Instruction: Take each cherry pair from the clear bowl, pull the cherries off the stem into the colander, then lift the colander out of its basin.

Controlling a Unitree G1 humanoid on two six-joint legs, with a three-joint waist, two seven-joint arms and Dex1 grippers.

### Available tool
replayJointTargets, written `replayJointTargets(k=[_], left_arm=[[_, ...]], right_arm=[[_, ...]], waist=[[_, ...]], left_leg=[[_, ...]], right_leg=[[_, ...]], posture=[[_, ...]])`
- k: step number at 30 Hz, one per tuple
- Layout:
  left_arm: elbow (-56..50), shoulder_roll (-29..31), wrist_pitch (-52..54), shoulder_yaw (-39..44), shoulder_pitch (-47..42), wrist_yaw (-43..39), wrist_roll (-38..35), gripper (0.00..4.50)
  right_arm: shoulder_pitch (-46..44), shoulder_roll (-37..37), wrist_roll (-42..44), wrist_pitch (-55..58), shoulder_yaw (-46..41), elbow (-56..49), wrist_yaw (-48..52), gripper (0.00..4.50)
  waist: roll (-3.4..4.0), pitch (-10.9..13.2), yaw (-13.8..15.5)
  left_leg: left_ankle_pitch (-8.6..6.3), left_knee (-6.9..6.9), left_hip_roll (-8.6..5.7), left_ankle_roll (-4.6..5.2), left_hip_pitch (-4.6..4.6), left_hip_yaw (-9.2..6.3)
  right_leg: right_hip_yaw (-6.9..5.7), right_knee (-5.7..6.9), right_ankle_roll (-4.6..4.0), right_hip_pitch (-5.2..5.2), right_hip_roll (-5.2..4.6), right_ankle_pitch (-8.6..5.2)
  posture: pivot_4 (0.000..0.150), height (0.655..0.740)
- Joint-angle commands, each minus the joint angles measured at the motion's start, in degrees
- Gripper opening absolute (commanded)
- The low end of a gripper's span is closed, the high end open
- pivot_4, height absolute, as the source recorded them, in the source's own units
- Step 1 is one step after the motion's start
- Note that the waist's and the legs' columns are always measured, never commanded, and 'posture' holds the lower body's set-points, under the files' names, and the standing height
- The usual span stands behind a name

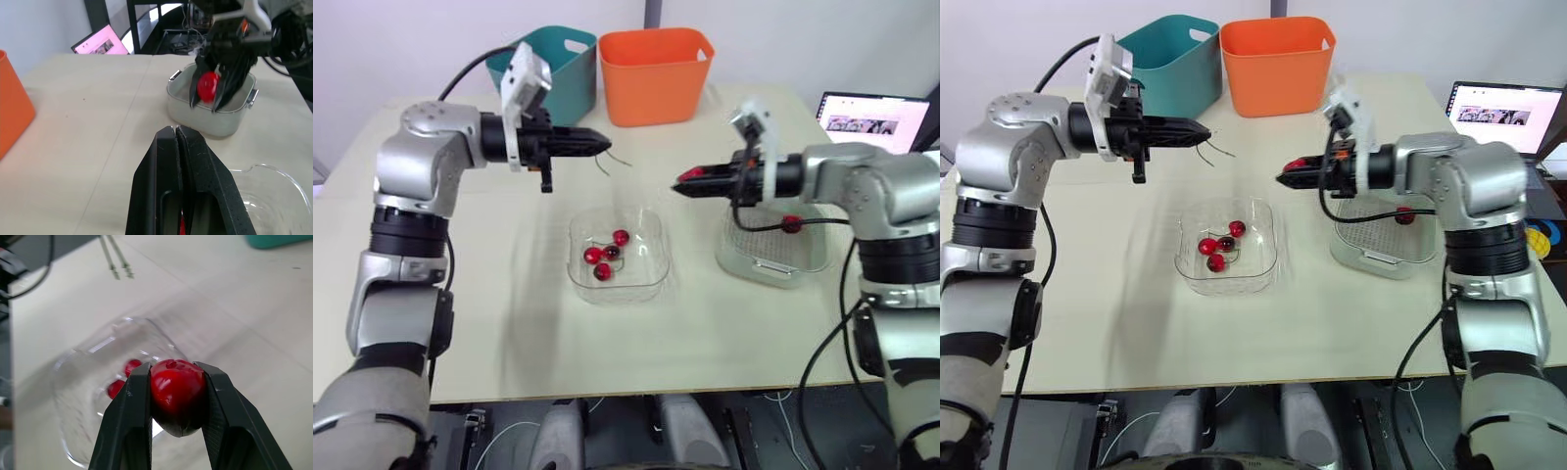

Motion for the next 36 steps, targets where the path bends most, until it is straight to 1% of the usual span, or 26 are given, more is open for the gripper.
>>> replayJointTargets(k=[1,4,8,13,15,16,23,26,29,32,36], left_arm=[[-0.2,0.1,-2.0,0.0,0.3,-0.2,0.9,0.0],[0.7,-0.6,-2.7,-0.1,0.3,-0.3,1.3,0.0],[2.2,-1.3,-3.5,-0.3,-0.5,-0.7,1.8,0.0],[3.8,-1.8,-4.3,-0.5,-1.5,-1.3,2.4,0.0],[4.2,-1.9,-4.6,-0.5,-1.7,-1.5,2.5,0.0],[4.4,-1.9,-4.6,-0.5,-1.8,-1.6,2.6,0.0],[4.7,-1.6,-5.0,-0.2,-1.7,-1.4,2.8,0.0],[5.1,-1.3,-5.1,0.2,-1.8,-0.9,3.0,0.0],[6.0,-0.3,-4.1,1.5,-1.9,0.5,2.8,0.0],[6.8,1.7,-2.0,3.8,-1.2,2.6,2.2,0.0],[7.5,6.6,1.9,7.4,3.0,5.4,2.0,0.0]], right_arm=[[3.1,-5.3,-3.1,-4.8,-2.2,1.1,0.9,0.98],[8.2,-9.1,-6.0,-9.2,-2.8,3.6,0.6,0.98],[10.4,-9.5,-6.7,-11.0,-3.3,3.6,0.5,0.98],[11.9,-9.7,-7.8,-12.5,-3.1,3.7,0.0,0.98],[11.9,-9.7,-7.9,-12.4,-3.4,3.9,-0.1,1.71],[12.1,-10.0,-7.8,-12.3,-3.5,3.5,0.3,1.93],[11.4,-11.6,-7.1,-11.4,-4.4,2.9,1.5,4.27],[9.8,-11.3,-5.5,-10.9,-6.3,2.7,1.6,4.27],[6.4,-9.4,-1.2,-9.0,-9.2,0.0,1.9,4.27],[3.6,-6.4,4.7,-4.7,-9.9,-6.1,2.2,4.27],[0.8,-0.6,9.1,-1.8,-6.8,-15.3,0.2,4.27]], waist=[[0.0,0.0,0.1],[0.0,0.0,0.2],[0.0,0.0,-0.6],[0.0,0.0,-0.4],[0.0,0.0,-0.4],[0.0,0.0,-0.3],[0.0,0.0,-0.4],[0.0,0.0,-0.5],[0.01,0.0,-0.6],[0.0,0.0,-0.7],[0.03,0.0,-0.7]], left_leg=[[0.0,0.0,0.0,0.0,0.0,0.02],[0.0,0.0,0.0,0.0,0.01,0.01],[0.0,-0.01,0.0,0.0,0.06,0.1],[0.0,-0.01,0.01,0.0,0.08,0.1],[0.0,0.01,0.01,0.0,0.06,0.1],[0.0,0.01,0.01,0.0,0.06,0.1],[0.0,0.01,0.0,0.0,0.06,0.1],[0.0,0.0,0.01,0.0,0.07,0.1],[0.0,-0.01,0.01,0.0,0.08,0.1],[0.0,-0.02,0.03,0.0,0.09,0.09],[0.0,-0.05,0.05,0.0,0.12,0.08]], right_leg=[[0.01,-0.01,0.0,0.0,0.0,0.0],[0.01,0.0,0.0,0.0,0.01,0.0],[0.11,0.04,0.01,-0.02,0.02,0.0],[0.13,0.05,0.01,0.0,0.06,0.0],[0.13,0.04,0.02,0.0,0.04,0.0],[0.13,0.04,0.01,0.0,0.04,0.0],[0.13,0.04,0.01,0.0,0.04,0.0],[0.13,0.04,0.02,0.0,0.04,0.0],[0.13,0.04,0.01,-0.01,0.05,0.0],[0.14,0.05,0.01,-0.02,0.08,0.0],[0.14,0.06,0.01,-0.02,0.09,0.0]], posture=[[0.15,0.74],[0.15,0.74],[0.15,0.74],[0.15,0.74],[0.15,0.74],[0.15,0.74],[0.15,0.74],[0.15,0.74],[0.15,0.74],[0.15,0.74],[0.15,0.74]])
